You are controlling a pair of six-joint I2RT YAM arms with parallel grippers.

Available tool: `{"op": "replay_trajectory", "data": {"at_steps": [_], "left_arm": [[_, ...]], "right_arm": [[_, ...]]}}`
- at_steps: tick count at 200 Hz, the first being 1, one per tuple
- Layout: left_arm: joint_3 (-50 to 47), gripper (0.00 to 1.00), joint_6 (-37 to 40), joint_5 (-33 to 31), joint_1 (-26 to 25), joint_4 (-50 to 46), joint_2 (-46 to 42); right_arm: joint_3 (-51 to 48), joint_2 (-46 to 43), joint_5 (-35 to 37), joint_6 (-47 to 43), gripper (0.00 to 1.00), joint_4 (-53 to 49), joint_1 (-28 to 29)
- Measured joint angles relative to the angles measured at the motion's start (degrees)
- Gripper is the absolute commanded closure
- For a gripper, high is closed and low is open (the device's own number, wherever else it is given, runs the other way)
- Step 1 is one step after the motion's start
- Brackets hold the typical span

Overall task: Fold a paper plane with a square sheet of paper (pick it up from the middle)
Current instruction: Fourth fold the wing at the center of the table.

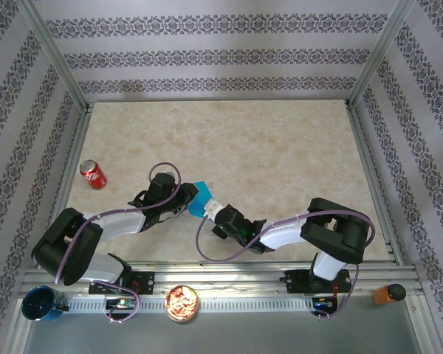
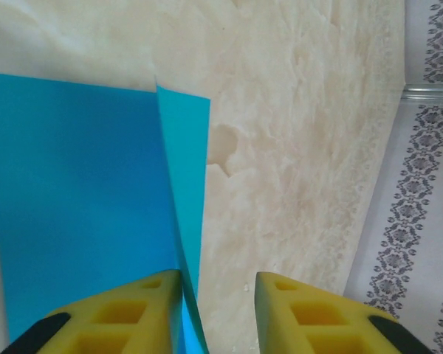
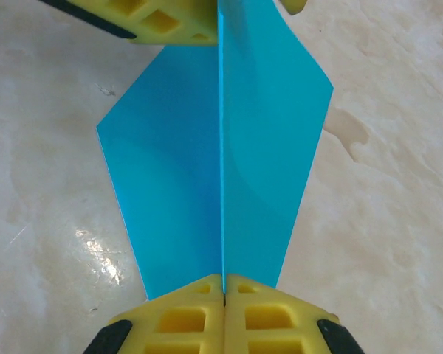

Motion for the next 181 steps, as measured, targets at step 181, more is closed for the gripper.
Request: {"op": "replay_trajectory", "data": {"at_steps": [181], "left_arm": [[6.4, 0.99, 6.3, 6.6, 4.6, -7.2, 3.4]], "right_arm": [[-1.1, -1.0, -0.2, 1.7, 0.88, 0.0, -0.5]]}}
